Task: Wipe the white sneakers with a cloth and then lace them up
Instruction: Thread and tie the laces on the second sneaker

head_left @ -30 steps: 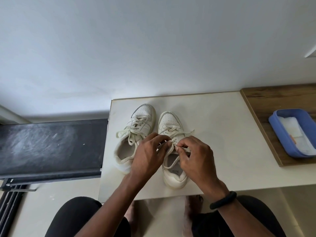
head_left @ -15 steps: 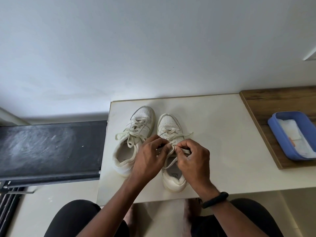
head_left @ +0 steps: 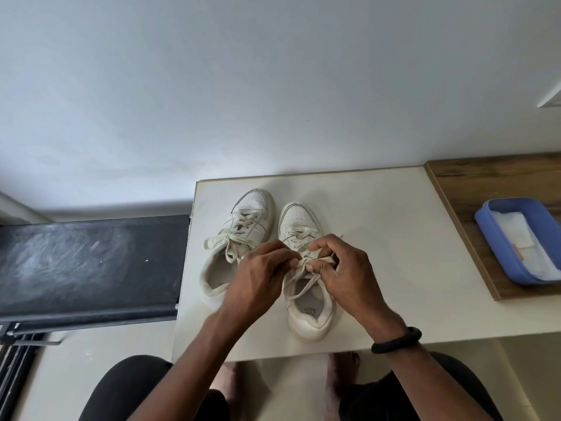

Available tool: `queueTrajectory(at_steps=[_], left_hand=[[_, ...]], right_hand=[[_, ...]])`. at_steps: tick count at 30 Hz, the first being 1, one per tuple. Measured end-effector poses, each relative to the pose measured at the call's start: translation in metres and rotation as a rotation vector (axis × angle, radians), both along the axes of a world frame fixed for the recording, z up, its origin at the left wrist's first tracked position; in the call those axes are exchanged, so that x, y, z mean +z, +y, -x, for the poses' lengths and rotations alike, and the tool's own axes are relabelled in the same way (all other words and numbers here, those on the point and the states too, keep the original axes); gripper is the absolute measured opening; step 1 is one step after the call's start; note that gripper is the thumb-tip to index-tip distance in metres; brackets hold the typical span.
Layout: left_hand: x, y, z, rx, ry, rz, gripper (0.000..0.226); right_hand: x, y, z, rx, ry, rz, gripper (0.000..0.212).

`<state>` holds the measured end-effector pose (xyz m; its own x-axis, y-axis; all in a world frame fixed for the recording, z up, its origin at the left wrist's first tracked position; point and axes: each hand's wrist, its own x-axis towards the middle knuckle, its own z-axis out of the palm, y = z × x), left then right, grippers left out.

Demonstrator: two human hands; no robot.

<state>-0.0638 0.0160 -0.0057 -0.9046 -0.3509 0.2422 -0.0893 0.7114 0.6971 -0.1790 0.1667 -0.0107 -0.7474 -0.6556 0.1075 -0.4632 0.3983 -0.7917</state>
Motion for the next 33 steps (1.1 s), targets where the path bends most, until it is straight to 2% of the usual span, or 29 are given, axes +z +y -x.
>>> queueTrajectory(at_steps=[4, 6, 13, 18, 21, 25, 29, 33], left_hand=[[0.005, 0.003, 0.001, 0.071, -0.045, -0.088, 0.026], [0.006, 0.007, 0.002, 0.129, -0.066, -0.145, 0.023], [0.002, 0.0, 0.008, -0.007, -0.082, -0.061, 0.019], [0.003, -0.002, 0.011, 0.005, -0.054, -0.133, 0.009], [0.003, 0.0, 0.012, 0.059, -0.062, -0.197, 0.006], [0.0, 0.004, 0.011, 0.183, -0.094, -0.1, 0.01], [0.007, 0.006, 0.004, 0.269, -0.14, 0.004, 0.012], [0.014, 0.003, 0.001, 0.328, -0.139, 0.053, 0.009]], right_hand=[[0.0, 0.0, 0.002, 0.06, 0.033, 0.035, 0.015], [-0.001, 0.0, 0.001, 0.065, 0.079, 0.04, 0.017], [0.0, 0.002, 0.0, 0.1, 0.156, 0.057, 0.018], [-0.001, 0.003, 0.001, 0.09, 0.13, 0.057, 0.018], [0.001, 0.003, 0.002, 0.089, 0.059, 0.066, 0.018], [0.009, 0.012, 0.006, 0.052, -0.138, 0.007, 0.029], [0.008, 0.023, 0.012, 0.001, -0.25, -0.123, 0.02], [0.009, 0.026, 0.013, -0.034, -0.28, -0.195, 0.017]])
